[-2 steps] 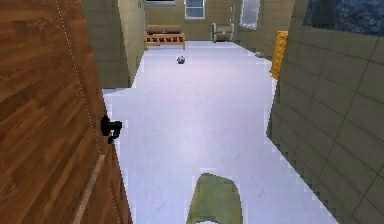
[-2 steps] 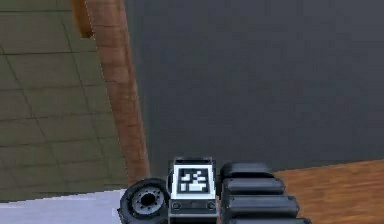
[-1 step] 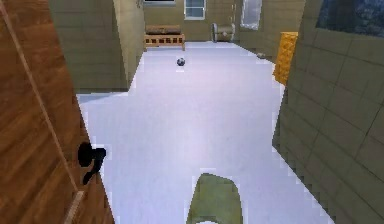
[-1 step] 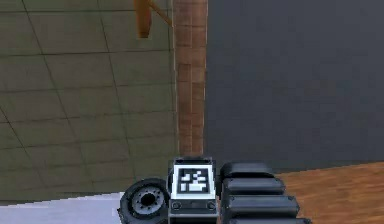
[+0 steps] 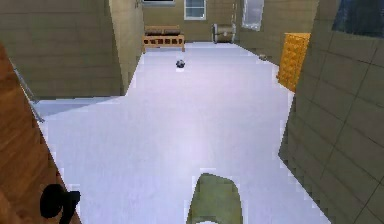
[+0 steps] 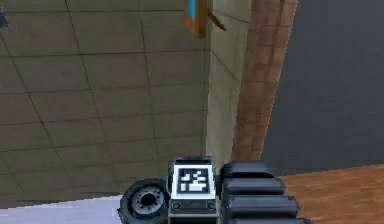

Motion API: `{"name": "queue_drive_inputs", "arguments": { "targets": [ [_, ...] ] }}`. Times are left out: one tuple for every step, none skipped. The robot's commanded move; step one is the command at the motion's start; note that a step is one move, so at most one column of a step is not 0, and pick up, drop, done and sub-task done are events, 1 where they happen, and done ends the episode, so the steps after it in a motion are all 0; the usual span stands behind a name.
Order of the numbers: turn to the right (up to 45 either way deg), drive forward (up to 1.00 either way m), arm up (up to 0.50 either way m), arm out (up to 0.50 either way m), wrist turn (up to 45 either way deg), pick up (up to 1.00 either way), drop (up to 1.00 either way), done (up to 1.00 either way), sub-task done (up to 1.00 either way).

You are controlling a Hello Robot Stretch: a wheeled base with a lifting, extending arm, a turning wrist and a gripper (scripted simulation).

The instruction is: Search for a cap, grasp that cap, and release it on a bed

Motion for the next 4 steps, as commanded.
{"name": "queue_drive_inputs", "arguments": {
  "targets": [
    [45.0,0.00,0.00,0.00,0.0,0.00,0.00,0.00,0.00],
    [15.0,0.00,0.00,0.00,0.0,0.00,0.00,0.00,0.00],
    [0.0,0.20,0.00,0.00,0.0,0.00,0.00,0.00,0.00],
    [-45.0,0.00,0.00,0.00,0.0,0.00,0.00,0.00,0.00]
  ]
}}
